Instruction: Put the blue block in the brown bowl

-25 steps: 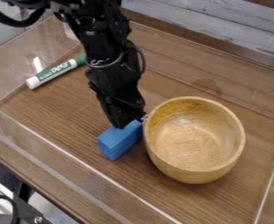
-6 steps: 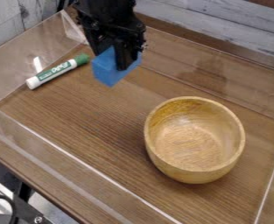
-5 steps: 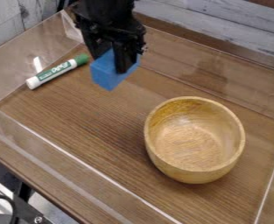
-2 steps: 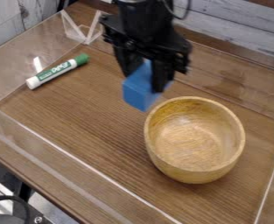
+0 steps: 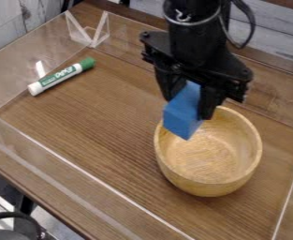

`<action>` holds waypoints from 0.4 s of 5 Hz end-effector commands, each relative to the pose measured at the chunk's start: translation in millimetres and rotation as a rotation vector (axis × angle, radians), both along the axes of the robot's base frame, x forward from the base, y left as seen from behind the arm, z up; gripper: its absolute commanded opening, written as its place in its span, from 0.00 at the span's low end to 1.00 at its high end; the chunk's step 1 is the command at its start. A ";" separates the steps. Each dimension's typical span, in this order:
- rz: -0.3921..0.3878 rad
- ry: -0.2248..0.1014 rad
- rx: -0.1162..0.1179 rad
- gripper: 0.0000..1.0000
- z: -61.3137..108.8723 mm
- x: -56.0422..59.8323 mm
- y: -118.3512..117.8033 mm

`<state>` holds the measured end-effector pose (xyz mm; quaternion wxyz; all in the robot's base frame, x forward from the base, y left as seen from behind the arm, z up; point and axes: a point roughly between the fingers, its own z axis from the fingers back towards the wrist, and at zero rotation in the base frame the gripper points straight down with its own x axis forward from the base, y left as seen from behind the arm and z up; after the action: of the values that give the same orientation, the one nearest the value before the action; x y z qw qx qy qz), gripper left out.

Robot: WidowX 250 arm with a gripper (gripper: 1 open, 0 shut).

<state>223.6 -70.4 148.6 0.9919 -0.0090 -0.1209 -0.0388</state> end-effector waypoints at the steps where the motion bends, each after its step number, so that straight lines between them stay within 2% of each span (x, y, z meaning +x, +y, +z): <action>1: 0.007 -0.031 -0.010 0.00 5.9 1.9 -6.0; 2: 0.010 -0.032 -0.012 0.00 4.4 -1.3 -10.8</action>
<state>219.1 -79.9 145.3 0.9920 -0.0092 -0.1213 -0.0351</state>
